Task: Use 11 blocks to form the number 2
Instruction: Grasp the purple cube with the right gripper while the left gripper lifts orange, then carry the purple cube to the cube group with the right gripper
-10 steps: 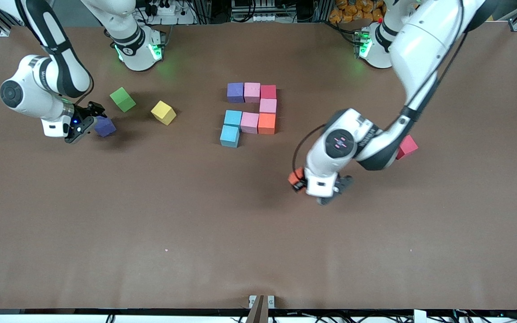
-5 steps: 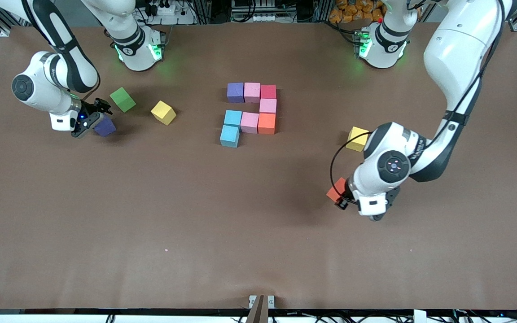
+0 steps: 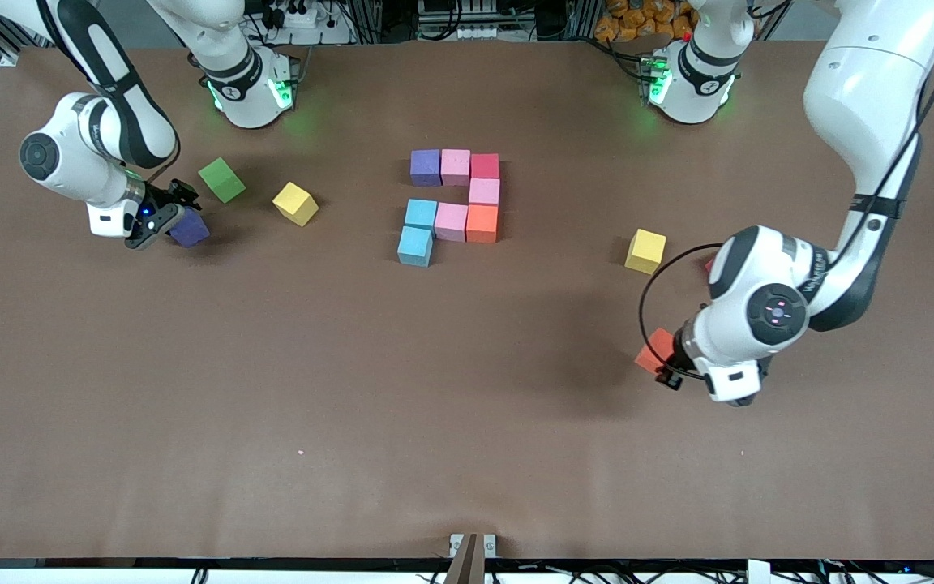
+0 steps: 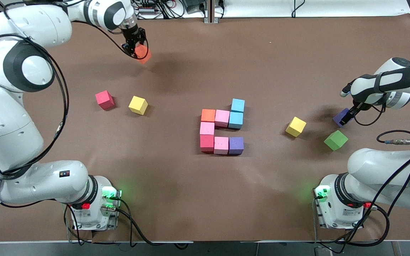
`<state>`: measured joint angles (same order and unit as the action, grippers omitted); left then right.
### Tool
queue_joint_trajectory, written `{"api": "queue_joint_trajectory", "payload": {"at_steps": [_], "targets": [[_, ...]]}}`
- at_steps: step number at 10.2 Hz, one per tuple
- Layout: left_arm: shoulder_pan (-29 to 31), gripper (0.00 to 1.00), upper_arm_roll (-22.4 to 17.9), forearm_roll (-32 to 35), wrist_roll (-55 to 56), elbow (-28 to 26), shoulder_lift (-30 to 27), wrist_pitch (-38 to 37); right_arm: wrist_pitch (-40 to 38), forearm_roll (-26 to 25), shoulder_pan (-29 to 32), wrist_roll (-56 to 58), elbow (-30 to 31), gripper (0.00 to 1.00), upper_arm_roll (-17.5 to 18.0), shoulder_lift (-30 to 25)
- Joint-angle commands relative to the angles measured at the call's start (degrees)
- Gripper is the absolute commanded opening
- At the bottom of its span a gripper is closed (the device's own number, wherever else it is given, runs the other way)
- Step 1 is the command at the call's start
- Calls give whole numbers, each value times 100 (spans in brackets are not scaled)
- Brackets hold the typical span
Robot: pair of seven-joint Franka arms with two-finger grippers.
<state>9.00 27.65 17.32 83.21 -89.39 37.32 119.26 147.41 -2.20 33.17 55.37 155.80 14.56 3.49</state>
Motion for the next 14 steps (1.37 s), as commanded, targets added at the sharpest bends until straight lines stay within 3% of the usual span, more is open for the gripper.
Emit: {"api": "queue_joint_trajectory", "payload": {"at_steps": [1,3,5,7,9,12,14], "targets": [[154,0,4,-124,82,-88,-208,-314,139,88,102,0,108,89,73,2],[164,0,13,-438,265,-88,-216,-754,139,88,93,9,91,88,73,2],[172,0,21,-467,371,-79,-208,-808,131,88,41,9,73,64,82,-15],[190,0,21,-449,354,-53,-199,-799,78,88,-143,0,29,48,100,-146],[173,0,13,-388,354,-53,-207,-782,-184,88,-476,-18,-163,44,108,-409],[138,0,4,-370,503,-35,-208,-790,-1334,88,-1293,-946,-1049,42,126,-648],[146,0,4,-335,486,52,-208,-782,-1416,96,-1820,-1596,-1446,42,126,-613]]}}
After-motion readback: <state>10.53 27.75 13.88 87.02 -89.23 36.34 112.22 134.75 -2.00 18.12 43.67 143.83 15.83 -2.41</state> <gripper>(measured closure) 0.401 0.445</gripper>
